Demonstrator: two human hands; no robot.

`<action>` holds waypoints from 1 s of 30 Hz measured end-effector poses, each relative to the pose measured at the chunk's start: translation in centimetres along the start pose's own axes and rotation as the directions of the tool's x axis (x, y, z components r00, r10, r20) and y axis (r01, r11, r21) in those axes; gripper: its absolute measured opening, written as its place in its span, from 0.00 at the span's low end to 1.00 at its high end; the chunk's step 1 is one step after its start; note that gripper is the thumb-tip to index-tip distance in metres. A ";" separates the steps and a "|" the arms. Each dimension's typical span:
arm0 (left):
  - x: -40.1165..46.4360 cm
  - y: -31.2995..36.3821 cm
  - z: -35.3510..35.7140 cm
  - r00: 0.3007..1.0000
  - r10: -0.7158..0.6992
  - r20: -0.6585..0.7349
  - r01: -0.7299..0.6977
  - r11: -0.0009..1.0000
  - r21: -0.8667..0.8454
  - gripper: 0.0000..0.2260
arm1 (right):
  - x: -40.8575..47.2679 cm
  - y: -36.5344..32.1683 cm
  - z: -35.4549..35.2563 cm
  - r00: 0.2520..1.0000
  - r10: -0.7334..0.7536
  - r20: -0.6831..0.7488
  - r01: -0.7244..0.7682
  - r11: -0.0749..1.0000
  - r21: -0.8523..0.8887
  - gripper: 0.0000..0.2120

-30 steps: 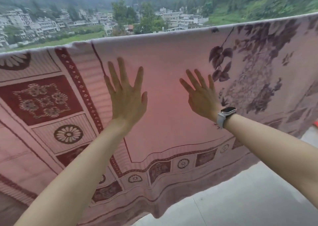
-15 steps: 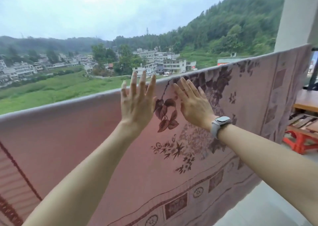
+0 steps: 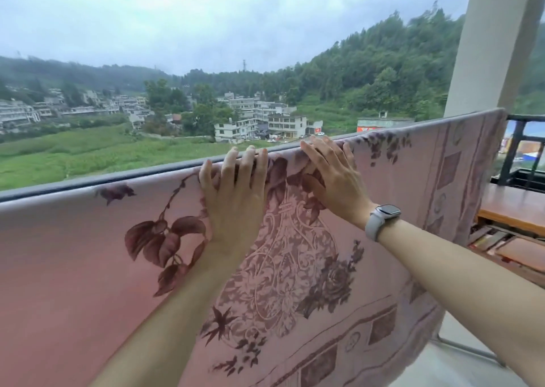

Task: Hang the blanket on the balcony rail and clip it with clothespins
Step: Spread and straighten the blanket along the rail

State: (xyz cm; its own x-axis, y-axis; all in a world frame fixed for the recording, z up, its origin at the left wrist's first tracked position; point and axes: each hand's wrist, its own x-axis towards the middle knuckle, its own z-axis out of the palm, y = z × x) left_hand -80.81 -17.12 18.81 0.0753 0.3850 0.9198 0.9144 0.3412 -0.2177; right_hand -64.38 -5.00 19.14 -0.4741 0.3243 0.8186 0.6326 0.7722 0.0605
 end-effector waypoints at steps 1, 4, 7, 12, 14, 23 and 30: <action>0.8 1.0 0.5 1.000 0.002 -0.024 -0.003 1.000 -0.011 0.17 | 0.4 1.5 0.1 1.000 -0.001 -0.011 0.001 1.000 0.013 0.26; 3.2 4.6 1.9 0.999 0.014 -0.044 -0.016 0.998 -0.057 0.13 | 0.8 6.4 -0.1 1.000 0.007 -0.028 -0.006 1.000 0.025 0.19; 5.4 9.1 3.2 0.998 0.043 0.054 -0.041 0.998 -0.038 0.14 | 0.2 11.8 -0.6 0.999 0.036 -0.017 -0.035 0.999 0.013 0.18; 9.8 17.8 5.9 0.974 0.059 0.219 -0.009 0.975 -0.222 0.16 | -1.4 22.3 -0.9 0.998 0.021 0.054 -0.019 0.999 -0.041 0.21; 11.7 22.0 7.6 0.961 0.090 0.262 -0.014 0.961 -0.277 0.19 | -2.1 27.5 -1.2 0.992 0.091 0.091 -0.089 0.996 -0.027 0.24; 21.4 45.7 17.1 0.879 0.093 0.468 0.002 0.980 -0.198 0.25 | -6.3 53.2 -4.3 0.887 0.296 0.355 -0.281 0.955 -0.096 0.24; 27.8 60.4 24.0 0.867 0.128 0.481 -0.033 0.979 -0.201 0.25 | -10.0 69.8 -6.9 0.864 0.394 0.314 -0.425 0.905 0.033 0.18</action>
State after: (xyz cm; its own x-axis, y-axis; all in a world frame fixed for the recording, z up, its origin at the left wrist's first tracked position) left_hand -33.05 34.72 23.39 -0.0086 0.7904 0.6126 0.9727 0.1486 -0.1781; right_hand -11.26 41.92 19.14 -0.3522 0.7559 0.5519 0.7533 0.5788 -0.3121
